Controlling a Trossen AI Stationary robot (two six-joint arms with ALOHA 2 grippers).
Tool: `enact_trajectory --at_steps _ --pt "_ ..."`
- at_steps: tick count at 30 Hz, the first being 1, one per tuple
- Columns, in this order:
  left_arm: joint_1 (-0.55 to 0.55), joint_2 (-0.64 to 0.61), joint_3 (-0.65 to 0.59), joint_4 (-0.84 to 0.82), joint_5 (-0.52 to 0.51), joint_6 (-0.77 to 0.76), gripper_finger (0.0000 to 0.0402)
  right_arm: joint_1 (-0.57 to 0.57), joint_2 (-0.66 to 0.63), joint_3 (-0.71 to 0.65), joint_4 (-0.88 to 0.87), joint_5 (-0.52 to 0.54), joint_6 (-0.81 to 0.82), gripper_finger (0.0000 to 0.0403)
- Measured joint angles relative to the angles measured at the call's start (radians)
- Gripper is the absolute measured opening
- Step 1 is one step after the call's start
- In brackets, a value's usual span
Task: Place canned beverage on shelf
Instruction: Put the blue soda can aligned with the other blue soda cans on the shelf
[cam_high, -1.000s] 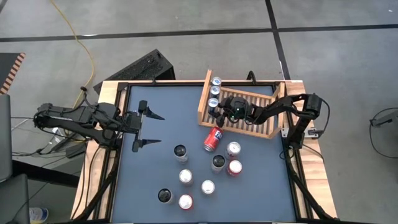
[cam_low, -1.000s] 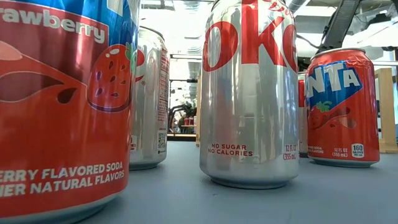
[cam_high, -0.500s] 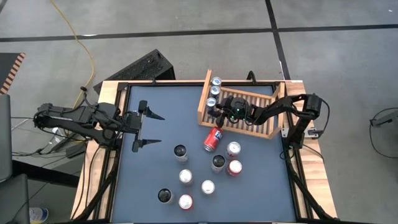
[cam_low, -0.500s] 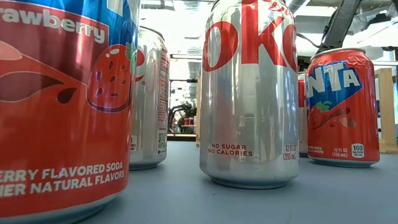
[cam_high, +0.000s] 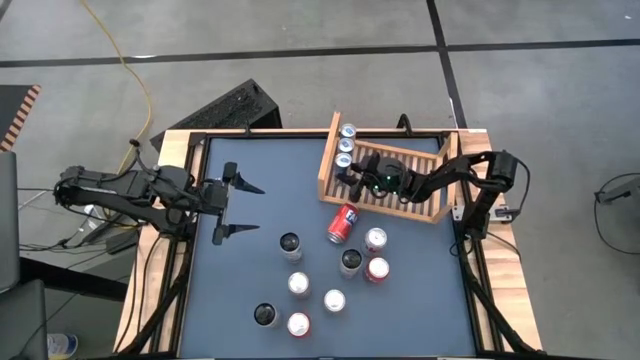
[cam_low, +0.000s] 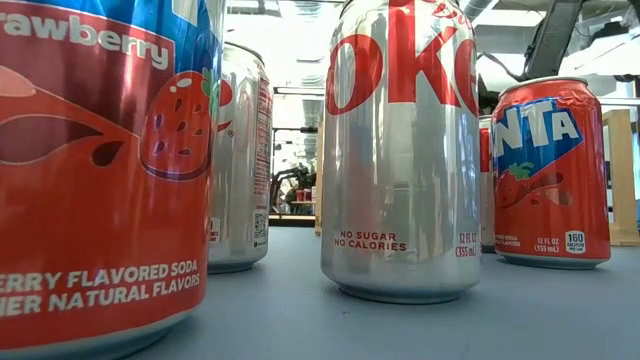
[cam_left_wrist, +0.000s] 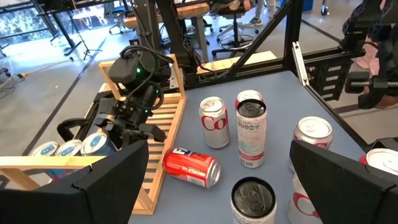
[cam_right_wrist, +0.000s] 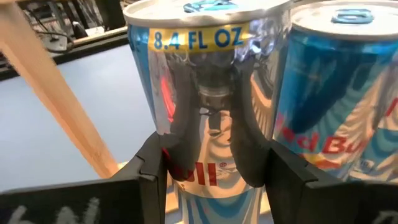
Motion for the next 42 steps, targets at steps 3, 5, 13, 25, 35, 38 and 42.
enact_trajectory --at_steps 3,5,13,25,35,38,42 --pt "0.000 0.000 0.000 0.000 0.000 0.000 0.0380 0.001 0.000 0.000 0.018 0.001 -0.019 0.0173" --pt "0.000 0.000 0.000 0.000 0.000 0.000 0.0380 -0.003 0.000 0.000 0.027 0.000 -0.023 0.0173" --pt "0.000 0.000 0.000 0.001 0.000 0.000 0.0380 -0.020 0.000 0.000 0.029 -0.003 -0.024 0.0174" --pt "0.000 0.000 0.000 0.001 0.000 0.000 0.0380 -0.019 0.000 0.000 0.028 -0.005 -0.006 0.0174" --pt "0.000 0.000 0.000 0.014 0.000 0.010 0.0380 -0.010 0.000 0.012 0.022 -0.029 0.014 0.0174" --pt "0.000 0.000 0.000 0.017 0.000 0.010 0.0380 -0.010 0.009 0.014 0.024 -0.031 0.028 0.0174" --pt "0.000 0.000 0.000 0.016 0.000 0.010 0.0380 -0.006 0.067 0.034 0.022 -0.046 0.071 0.0174"
